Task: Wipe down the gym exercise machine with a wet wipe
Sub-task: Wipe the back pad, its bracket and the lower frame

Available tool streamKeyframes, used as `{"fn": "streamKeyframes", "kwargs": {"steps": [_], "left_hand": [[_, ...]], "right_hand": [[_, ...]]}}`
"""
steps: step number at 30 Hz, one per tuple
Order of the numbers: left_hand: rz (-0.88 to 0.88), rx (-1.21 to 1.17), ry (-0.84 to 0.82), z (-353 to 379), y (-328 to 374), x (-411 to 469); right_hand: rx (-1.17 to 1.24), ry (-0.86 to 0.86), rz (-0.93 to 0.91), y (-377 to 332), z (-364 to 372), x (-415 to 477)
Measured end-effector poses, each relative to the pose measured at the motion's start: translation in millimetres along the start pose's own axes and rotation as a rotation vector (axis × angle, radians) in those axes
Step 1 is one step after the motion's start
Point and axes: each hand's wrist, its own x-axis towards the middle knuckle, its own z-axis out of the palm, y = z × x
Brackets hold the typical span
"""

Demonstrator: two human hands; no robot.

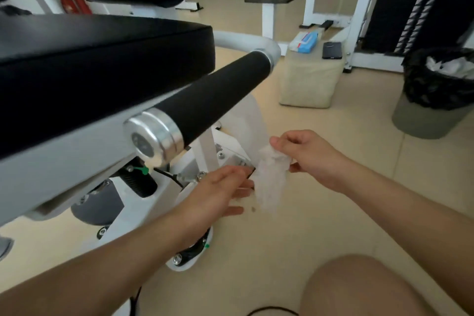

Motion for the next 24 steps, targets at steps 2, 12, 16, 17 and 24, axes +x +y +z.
{"fn": "streamKeyframes", "kwargs": {"steps": [2,12,16,17,24], "left_hand": [[-0.077,-0.134,-0.091,7,11,5],[0.041,-0.013,-0.032,62,22,83],[0.114,0.11,0.239,74,30,104],[0.157,0.247,0.339,76,33,109],[0.279,0.803,0.7,73,47,135]], "right_hand": [[-0.014,-0.037,0.018,-12,-1,-2],[0.206,0.158,0.102,22,-41,30],[0.221,0.24,0.285,49,-58,59],[0.21,0.272,0.292,54,-60,66],[0.081,0.268,-0.51,62,-19,67]]}}
